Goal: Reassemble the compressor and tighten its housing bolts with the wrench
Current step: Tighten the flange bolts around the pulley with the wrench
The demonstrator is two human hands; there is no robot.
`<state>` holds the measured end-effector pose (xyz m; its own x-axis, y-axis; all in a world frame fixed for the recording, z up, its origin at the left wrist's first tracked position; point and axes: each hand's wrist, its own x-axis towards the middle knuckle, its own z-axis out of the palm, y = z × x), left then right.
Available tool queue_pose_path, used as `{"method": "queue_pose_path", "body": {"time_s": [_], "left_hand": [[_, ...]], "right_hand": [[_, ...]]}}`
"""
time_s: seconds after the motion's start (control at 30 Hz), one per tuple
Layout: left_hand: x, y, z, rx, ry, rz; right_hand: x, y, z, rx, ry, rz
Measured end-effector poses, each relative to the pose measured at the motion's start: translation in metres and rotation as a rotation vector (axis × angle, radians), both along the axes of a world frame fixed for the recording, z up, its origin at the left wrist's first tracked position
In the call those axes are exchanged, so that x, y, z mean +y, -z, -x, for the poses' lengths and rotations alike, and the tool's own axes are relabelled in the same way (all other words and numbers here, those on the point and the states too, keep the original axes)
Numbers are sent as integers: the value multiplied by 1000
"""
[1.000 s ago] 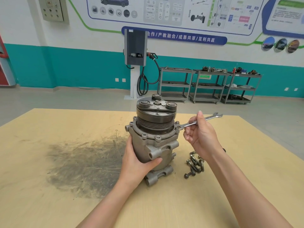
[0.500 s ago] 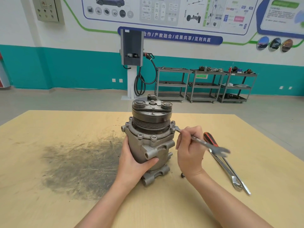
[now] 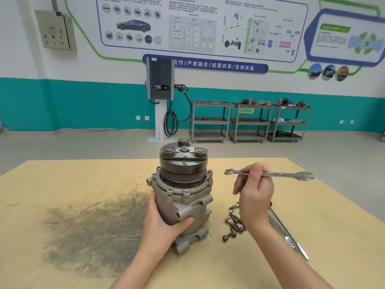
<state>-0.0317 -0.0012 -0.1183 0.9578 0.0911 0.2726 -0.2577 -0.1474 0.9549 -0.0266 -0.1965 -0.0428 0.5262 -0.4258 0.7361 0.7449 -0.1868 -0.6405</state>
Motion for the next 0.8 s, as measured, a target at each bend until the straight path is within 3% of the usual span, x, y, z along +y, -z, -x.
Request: {"method": "queue_pose_path", "body": {"time_s": [0.17, 0.3, 0.5, 0.7, 0.8], "left_hand": [[0, 2, -1, -9, -4, 24], [1, 4, -2, -11, 3, 37], [2, 6, -2, -35, 1, 26], [2, 6, -1, -49, 12, 32], [2, 7, -1, -54, 14, 27]], "right_hand": [[-55, 26, -9, 467, -50, -9], [-78, 50, -3, 679, -85, 63], [-84, 65, -4, 702, 38, 320], [-101, 75, -7, 714, 265, 892], [-98, 77, -8, 706, 257, 1024]]}}
